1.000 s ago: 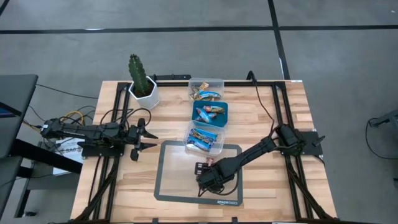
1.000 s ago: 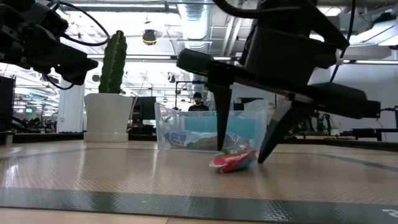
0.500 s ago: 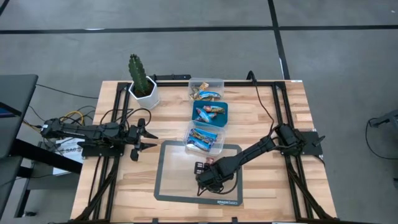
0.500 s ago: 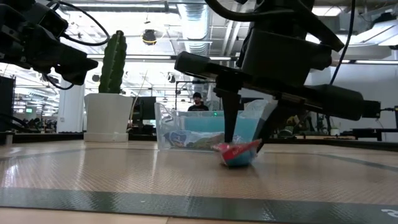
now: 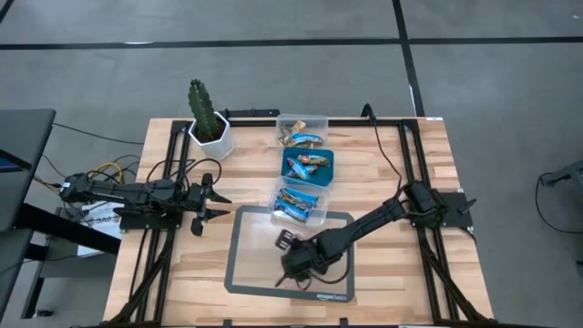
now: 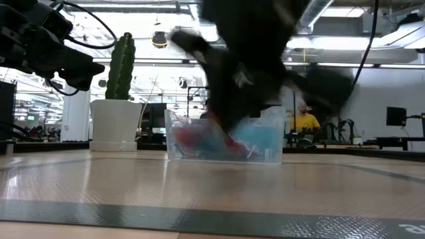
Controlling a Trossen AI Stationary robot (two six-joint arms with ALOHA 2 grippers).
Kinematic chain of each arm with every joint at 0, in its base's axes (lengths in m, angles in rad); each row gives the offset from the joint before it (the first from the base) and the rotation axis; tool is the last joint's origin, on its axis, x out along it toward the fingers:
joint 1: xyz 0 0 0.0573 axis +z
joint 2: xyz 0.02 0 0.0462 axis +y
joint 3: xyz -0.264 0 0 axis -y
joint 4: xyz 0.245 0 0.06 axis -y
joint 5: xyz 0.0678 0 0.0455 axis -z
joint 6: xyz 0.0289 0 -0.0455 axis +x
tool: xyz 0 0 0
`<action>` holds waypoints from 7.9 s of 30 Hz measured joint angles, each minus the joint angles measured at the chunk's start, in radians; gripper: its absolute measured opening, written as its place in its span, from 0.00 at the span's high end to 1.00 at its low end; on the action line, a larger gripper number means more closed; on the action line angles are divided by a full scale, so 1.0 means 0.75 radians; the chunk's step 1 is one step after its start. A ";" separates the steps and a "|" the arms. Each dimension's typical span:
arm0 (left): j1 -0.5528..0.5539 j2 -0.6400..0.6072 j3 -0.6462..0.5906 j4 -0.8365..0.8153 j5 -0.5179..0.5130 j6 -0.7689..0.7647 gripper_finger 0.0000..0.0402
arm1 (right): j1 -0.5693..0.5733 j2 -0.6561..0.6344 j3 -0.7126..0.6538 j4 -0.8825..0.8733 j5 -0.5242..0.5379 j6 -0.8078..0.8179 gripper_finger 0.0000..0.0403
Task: Pick and place Granola Bars by type
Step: Put the red granola bar into the blue bin, then return to Home Position
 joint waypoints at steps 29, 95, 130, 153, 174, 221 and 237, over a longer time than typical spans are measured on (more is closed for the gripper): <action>0.000 0.000 0.000 0.000 0.000 0.000 0.64 | -0.505 -0.028 0.454 0.133 0.831 0.513 0.94; 0.000 0.001 -0.001 0.000 0.000 0.000 0.64 | -0.723 -0.028 0.454 -0.829 0.279 1.082 0.38; 0.000 0.001 0.000 0.000 0.000 0.000 0.64 | -0.318 -1.505 -1.421 0.753 -0.247 1.343 0.38; 0.000 0.001 -0.001 0.000 0.000 0.000 0.64 | -0.262 -1.825 -2.080 1.627 -0.475 1.372 0.38; 0.000 0.001 0.000 0.000 0.000 0.000 0.64 | -0.434 -2.326 -2.101 0.910 -0.469 1.380 0.38; 0.000 0.000 -0.001 0.000 0.000 0.000 0.64 | -0.520 -2.372 -2.101 0.893 -0.392 1.382 0.38; 0.000 0.000 0.000 0.000 0.000 0.000 0.64 | -0.520 -2.372 -2.102 0.893 -0.392 1.381 0.38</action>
